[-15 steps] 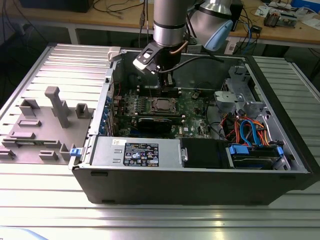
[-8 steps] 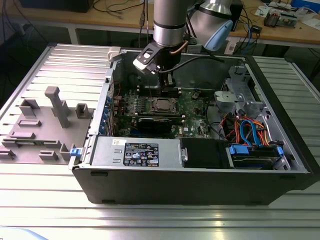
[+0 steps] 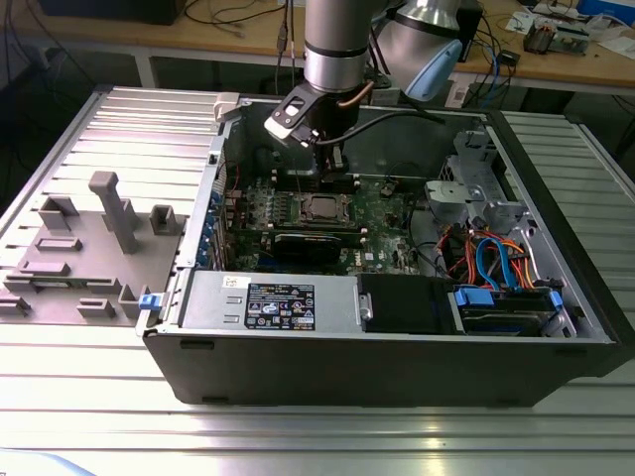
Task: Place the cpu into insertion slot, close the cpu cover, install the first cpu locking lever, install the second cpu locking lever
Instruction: 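Install the first cpu locking lever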
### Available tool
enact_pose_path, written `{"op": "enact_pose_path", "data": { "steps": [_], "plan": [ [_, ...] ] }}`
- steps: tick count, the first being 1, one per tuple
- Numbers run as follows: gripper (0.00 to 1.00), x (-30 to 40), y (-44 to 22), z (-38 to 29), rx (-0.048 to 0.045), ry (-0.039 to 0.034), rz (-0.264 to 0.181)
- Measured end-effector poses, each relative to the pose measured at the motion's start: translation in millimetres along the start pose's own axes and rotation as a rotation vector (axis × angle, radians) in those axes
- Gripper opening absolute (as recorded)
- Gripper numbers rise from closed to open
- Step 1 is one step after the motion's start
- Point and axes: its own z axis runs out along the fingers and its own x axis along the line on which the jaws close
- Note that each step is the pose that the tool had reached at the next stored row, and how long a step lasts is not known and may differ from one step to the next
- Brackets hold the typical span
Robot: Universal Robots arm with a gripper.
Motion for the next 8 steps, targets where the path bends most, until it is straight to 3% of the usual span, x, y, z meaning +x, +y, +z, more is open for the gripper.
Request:
{"op": "enact_pose_path", "data": {
  "steps": [8],
  "plan": [
    [0.11,0.0,0.0,0.0,-0.0004,0.0003,-0.01]
  ]
}}
